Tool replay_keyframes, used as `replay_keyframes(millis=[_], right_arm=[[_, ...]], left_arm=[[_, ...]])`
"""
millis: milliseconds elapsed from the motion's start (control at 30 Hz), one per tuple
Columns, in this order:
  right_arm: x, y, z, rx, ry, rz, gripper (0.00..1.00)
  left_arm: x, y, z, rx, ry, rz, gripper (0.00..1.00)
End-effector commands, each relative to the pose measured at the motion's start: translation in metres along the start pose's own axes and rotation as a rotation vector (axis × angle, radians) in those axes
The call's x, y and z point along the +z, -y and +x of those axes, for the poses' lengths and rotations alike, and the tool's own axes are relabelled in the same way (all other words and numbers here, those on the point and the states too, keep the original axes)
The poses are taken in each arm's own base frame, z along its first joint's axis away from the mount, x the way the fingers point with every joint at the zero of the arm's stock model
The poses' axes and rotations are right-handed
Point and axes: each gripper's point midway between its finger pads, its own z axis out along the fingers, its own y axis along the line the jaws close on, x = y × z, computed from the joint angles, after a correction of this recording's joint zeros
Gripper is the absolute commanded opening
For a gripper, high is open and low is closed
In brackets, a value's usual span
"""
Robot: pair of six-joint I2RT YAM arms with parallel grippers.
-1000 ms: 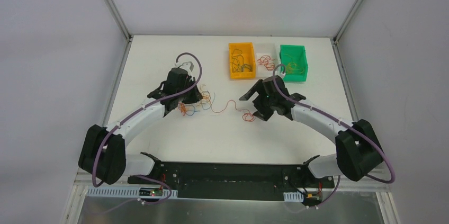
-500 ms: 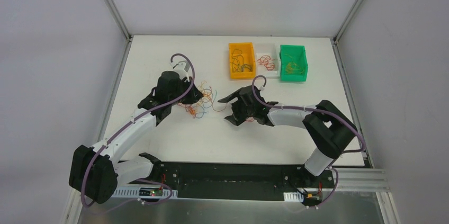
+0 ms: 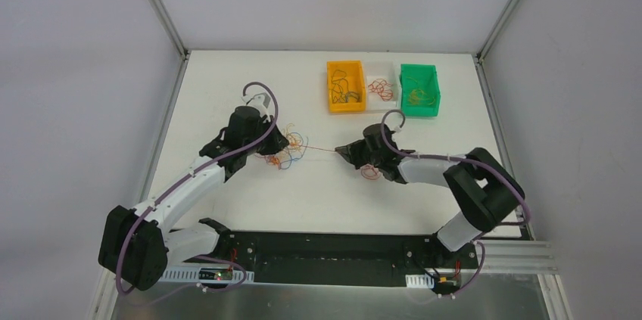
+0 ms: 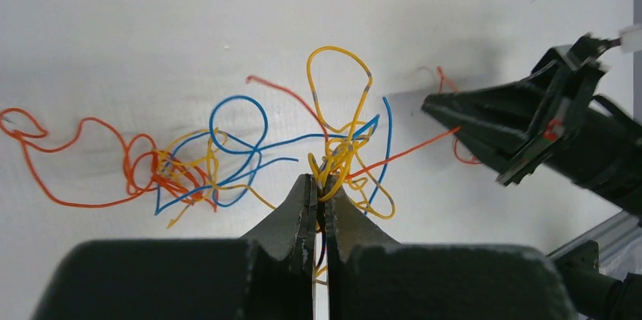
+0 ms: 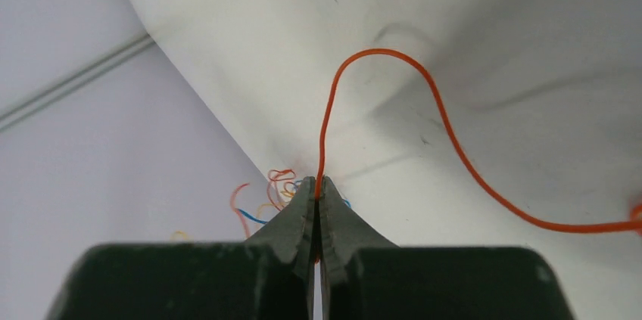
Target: Untangle the cables
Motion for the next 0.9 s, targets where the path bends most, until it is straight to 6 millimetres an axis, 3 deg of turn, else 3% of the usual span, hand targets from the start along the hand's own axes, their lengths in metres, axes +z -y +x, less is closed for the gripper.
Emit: replay_keyframes(millis=[0,100,233,500,733,867], right_arm=[[-0.031,0.0,-0.063,-0.011,0.169,-0.024,0.0],[-0.055,0.011,-0.1,-0.027,0.277,0.007,0.0],[-0.083,0.016,-0.13,-0.074,0.378,0.034,0.0],[-0.106,0.016,-0.149,-0.136,0.433,0.07,0.0],[-0.144,0.027,-0.205,-0.049,0.563,0.108,0.0],[-0.151,0.03,-0.213,-0.062,0.556,0.123,0.0]], left_arm=[[0.003,-0.017,0.0,-0.026,0.01,-0.097,0.0],[0.005,-0.025,0.001,-0.026,0.008,-0.142,0.0],[0.007,-0.031,0.002,-0.029,0.007,-0.173,0.0],[0.013,-0.033,0.004,-0.031,-0.014,-0.189,0.0],[-0.009,-0.081,-0.007,-0.074,0.064,-0.43,0.0],[-0.013,-0.092,-0.005,-0.113,0.081,-0.464,0.0]])
